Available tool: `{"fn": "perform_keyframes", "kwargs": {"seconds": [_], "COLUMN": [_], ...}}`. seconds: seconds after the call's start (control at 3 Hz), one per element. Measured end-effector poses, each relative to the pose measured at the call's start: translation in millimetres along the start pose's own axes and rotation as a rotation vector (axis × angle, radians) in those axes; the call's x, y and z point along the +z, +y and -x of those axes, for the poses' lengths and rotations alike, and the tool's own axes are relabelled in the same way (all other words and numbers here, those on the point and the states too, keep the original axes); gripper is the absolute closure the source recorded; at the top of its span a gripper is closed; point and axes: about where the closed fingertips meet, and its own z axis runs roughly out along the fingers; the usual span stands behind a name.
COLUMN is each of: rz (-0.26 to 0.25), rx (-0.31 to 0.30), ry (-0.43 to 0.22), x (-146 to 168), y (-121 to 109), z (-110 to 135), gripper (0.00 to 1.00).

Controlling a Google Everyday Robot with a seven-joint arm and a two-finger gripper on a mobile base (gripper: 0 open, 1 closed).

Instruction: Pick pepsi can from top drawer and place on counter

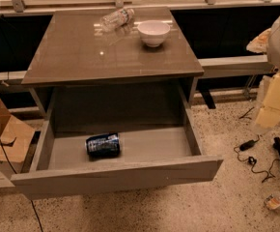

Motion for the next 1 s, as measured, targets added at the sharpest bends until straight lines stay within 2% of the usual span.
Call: {"fn": "perform_keyframes", "kwargs": {"seconds": [0.33,0.67,1.0], "rz": [-0.003,0.027,0.085], "rx": [0.000,-0.007,-0.018], "ry": [-0.003,-0.058,-0.144], "x": [0,15,43], "y": [0,1,5], "z": [1,21,53], "gripper": [0.00,0.00,0.00]}}
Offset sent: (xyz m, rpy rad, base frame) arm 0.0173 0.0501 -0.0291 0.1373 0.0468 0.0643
